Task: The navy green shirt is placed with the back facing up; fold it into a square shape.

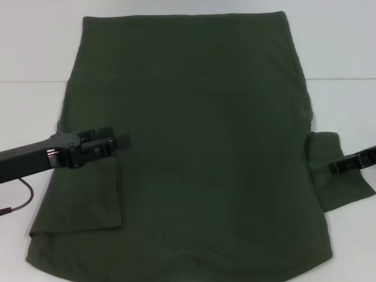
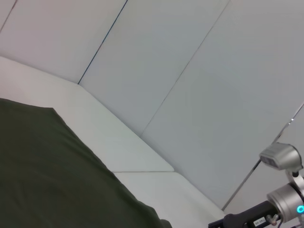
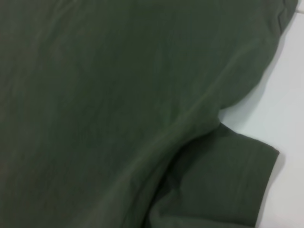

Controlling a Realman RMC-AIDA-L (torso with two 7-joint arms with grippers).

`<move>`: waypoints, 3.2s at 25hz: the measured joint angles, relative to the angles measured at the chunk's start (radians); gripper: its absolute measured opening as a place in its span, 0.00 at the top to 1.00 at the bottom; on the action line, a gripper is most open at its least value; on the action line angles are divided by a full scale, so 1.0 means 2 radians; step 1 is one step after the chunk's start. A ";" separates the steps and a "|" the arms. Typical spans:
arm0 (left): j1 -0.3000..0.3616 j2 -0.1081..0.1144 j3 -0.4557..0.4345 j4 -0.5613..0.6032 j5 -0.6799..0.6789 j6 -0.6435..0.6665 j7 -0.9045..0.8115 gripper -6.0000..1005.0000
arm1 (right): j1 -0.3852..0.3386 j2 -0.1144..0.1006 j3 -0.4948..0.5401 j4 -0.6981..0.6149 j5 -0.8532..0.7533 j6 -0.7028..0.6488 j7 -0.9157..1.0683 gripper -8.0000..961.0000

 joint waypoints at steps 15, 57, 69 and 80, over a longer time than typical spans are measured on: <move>0.000 0.000 0.000 0.001 -0.009 0.004 -0.006 0.22 | 0.004 0.004 -0.021 0.020 0.005 0.000 -0.001 0.04; 0.000 -0.001 -0.011 0.001 -0.029 0.010 -0.010 0.22 | 0.002 -0.009 -0.008 0.028 0.016 0.015 0.046 0.40; 0.001 -0.001 -0.012 0.001 -0.034 0.011 -0.012 0.22 | 0.004 -0.010 -0.008 0.037 0.015 0.021 0.058 0.91; 0.001 0.000 -0.012 0.001 -0.042 0.015 -0.013 0.22 | -0.011 -0.012 -0.010 -0.011 -0.016 0.023 0.099 0.99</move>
